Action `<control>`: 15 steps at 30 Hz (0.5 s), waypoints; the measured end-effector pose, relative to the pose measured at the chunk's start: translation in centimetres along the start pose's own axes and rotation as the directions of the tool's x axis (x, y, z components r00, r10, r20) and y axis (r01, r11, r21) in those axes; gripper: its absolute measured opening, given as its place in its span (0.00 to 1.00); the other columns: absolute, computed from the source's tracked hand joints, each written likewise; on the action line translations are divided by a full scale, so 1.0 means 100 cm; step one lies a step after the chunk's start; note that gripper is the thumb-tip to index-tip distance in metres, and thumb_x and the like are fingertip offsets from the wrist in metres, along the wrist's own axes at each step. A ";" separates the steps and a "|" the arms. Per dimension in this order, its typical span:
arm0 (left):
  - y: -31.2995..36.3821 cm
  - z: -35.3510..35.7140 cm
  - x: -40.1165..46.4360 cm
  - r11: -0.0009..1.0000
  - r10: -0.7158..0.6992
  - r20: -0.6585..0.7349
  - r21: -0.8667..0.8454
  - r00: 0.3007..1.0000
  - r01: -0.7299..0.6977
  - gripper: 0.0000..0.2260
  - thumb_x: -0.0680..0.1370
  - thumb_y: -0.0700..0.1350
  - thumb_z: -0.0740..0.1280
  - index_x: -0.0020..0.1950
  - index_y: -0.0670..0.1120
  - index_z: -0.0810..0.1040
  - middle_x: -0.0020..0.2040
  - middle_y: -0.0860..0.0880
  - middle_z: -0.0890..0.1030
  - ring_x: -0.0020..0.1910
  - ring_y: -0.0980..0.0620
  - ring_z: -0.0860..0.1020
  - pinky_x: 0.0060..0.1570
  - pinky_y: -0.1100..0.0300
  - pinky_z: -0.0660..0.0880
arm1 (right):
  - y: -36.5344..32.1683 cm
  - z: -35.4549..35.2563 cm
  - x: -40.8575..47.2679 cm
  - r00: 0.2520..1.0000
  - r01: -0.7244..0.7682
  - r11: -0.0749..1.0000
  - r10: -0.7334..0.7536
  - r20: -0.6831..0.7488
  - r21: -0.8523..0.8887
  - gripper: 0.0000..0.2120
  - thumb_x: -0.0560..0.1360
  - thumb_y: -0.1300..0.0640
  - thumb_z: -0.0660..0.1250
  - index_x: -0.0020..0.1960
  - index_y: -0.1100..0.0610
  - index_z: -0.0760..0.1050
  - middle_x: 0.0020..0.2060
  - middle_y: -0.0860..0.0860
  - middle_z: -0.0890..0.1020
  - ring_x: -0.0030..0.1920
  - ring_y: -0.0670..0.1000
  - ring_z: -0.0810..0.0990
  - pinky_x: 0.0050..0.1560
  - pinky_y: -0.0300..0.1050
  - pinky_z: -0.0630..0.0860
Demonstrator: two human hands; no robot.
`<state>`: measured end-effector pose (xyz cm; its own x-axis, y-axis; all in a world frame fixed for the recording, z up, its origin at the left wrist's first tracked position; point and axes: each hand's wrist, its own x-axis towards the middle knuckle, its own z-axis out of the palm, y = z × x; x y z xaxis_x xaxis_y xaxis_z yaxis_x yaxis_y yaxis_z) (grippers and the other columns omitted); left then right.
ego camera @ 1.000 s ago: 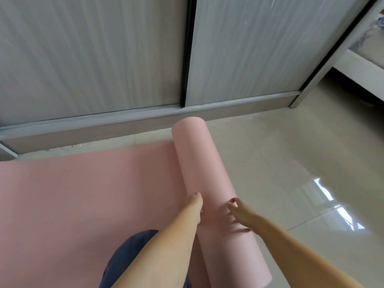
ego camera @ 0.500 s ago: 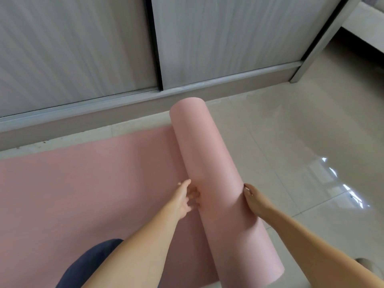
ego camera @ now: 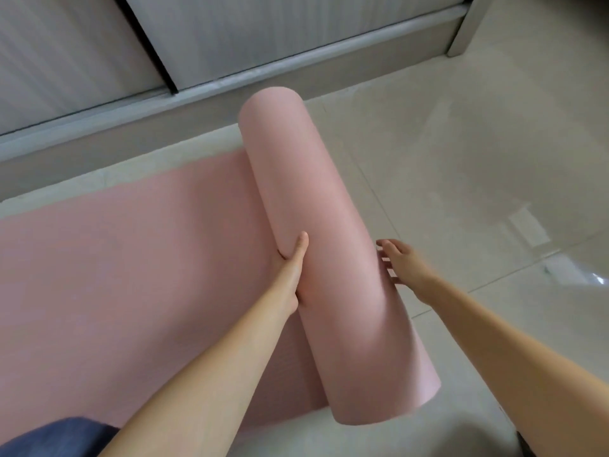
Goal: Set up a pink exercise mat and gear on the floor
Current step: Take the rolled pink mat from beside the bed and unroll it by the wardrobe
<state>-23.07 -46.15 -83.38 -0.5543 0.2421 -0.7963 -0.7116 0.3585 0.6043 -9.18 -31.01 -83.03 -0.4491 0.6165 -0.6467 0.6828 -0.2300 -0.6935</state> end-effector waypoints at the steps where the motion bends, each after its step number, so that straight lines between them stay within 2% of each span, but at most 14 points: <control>1: 0.000 0.008 -0.005 1.000 0.007 0.003 -0.003 1.000 -0.007 0.43 0.56 0.77 0.68 0.67 0.59 0.71 0.61 0.59 0.79 0.61 0.54 0.77 0.64 0.49 0.73 | 0.003 -0.008 0.002 1.000 -0.012 0.998 0.011 0.013 0.058 0.15 0.82 0.53 0.53 0.60 0.56 0.74 0.51 0.52 0.77 0.49 0.52 0.76 0.49 0.48 0.73; 3: -0.001 0.022 -0.017 0.999 -0.004 0.030 -0.045 1.000 0.005 0.31 0.70 0.70 0.63 0.69 0.58 0.69 0.61 0.56 0.78 0.58 0.52 0.77 0.62 0.49 0.74 | 0.009 -0.024 0.007 0.999 -0.008 0.997 0.005 0.037 0.083 0.13 0.82 0.52 0.53 0.58 0.55 0.74 0.50 0.51 0.77 0.50 0.52 0.75 0.49 0.48 0.73; 4: -0.002 0.025 -0.016 0.997 -0.005 0.039 -0.077 0.999 0.008 0.27 0.74 0.66 0.62 0.69 0.56 0.69 0.62 0.54 0.78 0.55 0.53 0.78 0.57 0.50 0.76 | 0.010 -0.030 0.010 0.999 0.007 0.998 -0.009 0.047 0.055 0.15 0.81 0.51 0.53 0.57 0.57 0.75 0.49 0.52 0.76 0.48 0.52 0.74 0.49 0.48 0.72; 6: -0.006 0.033 -0.019 0.991 -0.010 0.016 -0.134 1.000 0.012 0.22 0.77 0.60 0.62 0.68 0.53 0.71 0.58 0.50 0.80 0.48 0.54 0.79 0.44 0.55 0.77 | 0.008 -0.044 0.018 0.997 0.024 1.000 -0.024 0.069 0.001 0.19 0.81 0.50 0.53 0.58 0.62 0.74 0.46 0.53 0.74 0.45 0.52 0.71 0.46 0.48 0.70; 8: -0.011 0.040 -0.024 0.991 -0.043 0.005 -0.127 0.999 0.043 0.20 0.78 0.58 0.63 0.67 0.51 0.73 0.55 0.48 0.80 0.43 0.53 0.79 0.38 0.58 0.76 | 0.002 -0.055 0.028 0.996 0.030 0.999 -0.028 0.085 -0.018 0.21 0.81 0.48 0.53 0.59 0.63 0.73 0.45 0.53 0.73 0.44 0.53 0.71 0.46 0.48 0.71; 10: -0.018 0.054 -0.031 0.996 -0.083 0.034 -0.040 0.996 0.085 0.22 0.77 0.61 0.62 0.66 0.51 0.75 0.54 0.49 0.81 0.44 0.53 0.79 0.42 0.59 0.76 | -0.010 -0.064 0.036 0.993 0.051 0.998 -0.048 0.110 -0.026 0.20 0.81 0.49 0.53 0.61 0.61 0.73 0.47 0.53 0.74 0.47 0.55 0.73 0.50 0.51 0.75; 12: -0.024 0.072 -0.038 0.996 -0.078 0.032 0.039 0.996 0.076 0.24 0.76 0.65 0.61 0.68 0.54 0.74 0.61 0.54 0.79 0.55 0.53 0.78 0.58 0.56 0.74 | -0.021 -0.070 0.043 0.988 0.092 0.995 -0.088 0.126 -0.030 0.18 0.81 0.50 0.52 0.63 0.57 0.73 0.47 0.51 0.74 0.49 0.54 0.74 0.57 0.56 0.76; 13: -0.026 0.085 -0.043 0.998 -0.058 0.004 0.038 0.998 0.058 0.25 0.76 0.65 0.60 0.70 0.57 0.71 0.66 0.56 0.76 0.63 0.53 0.75 0.65 0.52 0.70 | -0.027 -0.076 0.048 0.982 0.114 0.992 -0.105 0.154 -0.051 0.18 0.82 0.50 0.52 0.64 0.56 0.72 0.44 0.51 0.74 0.48 0.53 0.73 0.59 0.58 0.75; 15: -0.021 0.106 -0.054 0.998 0.007 -0.047 0.061 0.999 -0.004 0.23 0.77 0.63 0.59 0.72 0.60 0.67 0.72 0.57 0.70 0.70 0.52 0.69 0.71 0.47 0.62 | -0.037 -0.091 0.055 0.972 0.144 0.984 -0.121 0.203 -0.102 0.18 0.81 0.49 0.52 0.66 0.55 0.71 0.46 0.49 0.75 0.50 0.52 0.73 0.61 0.59 0.75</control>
<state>-14.04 -38.62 -80.66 -0.5789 0.2014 -0.7902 -0.6820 0.4117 0.6045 -8.95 -19.96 -81.14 -0.6362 0.4738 -0.6089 0.6661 -0.0611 -0.7434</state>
